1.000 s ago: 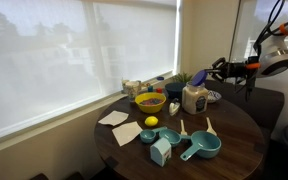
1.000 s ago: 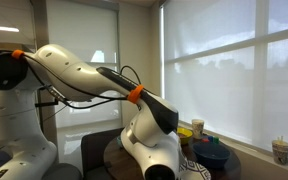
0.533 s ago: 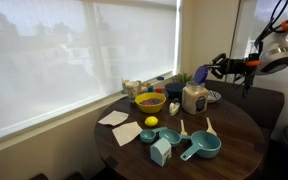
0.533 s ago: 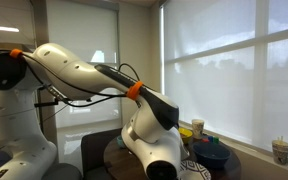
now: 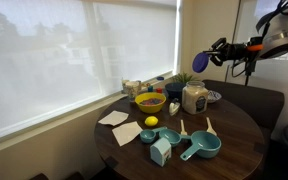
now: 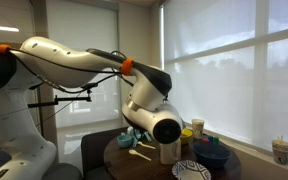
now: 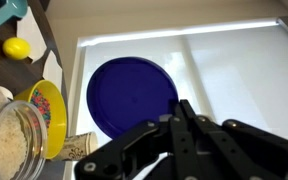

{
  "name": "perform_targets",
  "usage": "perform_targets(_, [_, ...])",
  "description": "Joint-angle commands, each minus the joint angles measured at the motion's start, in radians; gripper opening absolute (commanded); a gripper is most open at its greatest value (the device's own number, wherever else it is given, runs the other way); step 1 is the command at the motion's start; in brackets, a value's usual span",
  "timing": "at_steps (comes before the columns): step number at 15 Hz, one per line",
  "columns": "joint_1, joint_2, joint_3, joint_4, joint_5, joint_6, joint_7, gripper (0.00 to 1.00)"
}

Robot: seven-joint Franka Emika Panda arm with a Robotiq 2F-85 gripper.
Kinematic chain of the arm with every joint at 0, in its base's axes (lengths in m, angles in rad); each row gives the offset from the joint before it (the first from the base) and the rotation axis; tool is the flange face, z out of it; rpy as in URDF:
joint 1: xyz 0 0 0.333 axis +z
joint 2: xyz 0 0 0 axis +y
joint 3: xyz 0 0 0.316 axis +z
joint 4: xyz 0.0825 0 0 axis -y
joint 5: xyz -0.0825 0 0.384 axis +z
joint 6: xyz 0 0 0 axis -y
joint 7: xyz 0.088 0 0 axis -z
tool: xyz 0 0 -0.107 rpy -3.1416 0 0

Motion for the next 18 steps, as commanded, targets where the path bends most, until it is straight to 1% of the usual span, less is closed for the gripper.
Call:
perform_targets(1, [0.008, -0.062, 0.044, 0.064, -0.177, 0.018, 0.176, 0.01])
perform_targets(5, [0.013, -0.1, 0.079, 0.126, -0.382, -0.005, 0.318, 0.01])
perform_targets(9, [0.027, -0.115, 0.1, 0.162, -0.584, -0.048, 0.407, 0.01])
perform_targets(13, [0.044, -0.116, 0.113, 0.192, -0.785, -0.108, 0.464, 0.01])
perform_targets(18, [0.068, -0.102, 0.123, 0.22, -1.018, -0.21, 0.494, 0.01])
